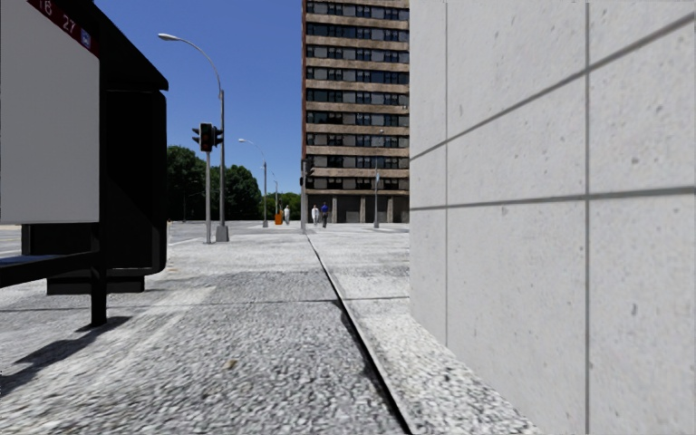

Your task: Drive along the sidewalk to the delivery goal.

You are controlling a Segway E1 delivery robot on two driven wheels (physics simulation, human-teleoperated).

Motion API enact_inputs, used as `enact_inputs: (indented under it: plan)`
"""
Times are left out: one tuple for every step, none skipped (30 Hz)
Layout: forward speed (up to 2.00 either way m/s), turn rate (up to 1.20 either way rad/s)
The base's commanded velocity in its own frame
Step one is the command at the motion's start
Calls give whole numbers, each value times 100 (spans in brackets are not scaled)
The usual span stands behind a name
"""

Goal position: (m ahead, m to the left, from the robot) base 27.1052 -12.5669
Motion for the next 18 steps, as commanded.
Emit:
enact_inputs:
  plan:
    - [200,0]
    - [200,0]
    - [200,0]
    - [200,0]
    - [200,0]
    - [200,0]
    - [200,0]
    - [200,0]
    - [200,0]
    - [200,0]
    - [200,0]
    - [200,0]
    - [200,0]
    - [200,0]
    - [200,0]
    - [200,0]
    - [200,0]
    - [200,0]
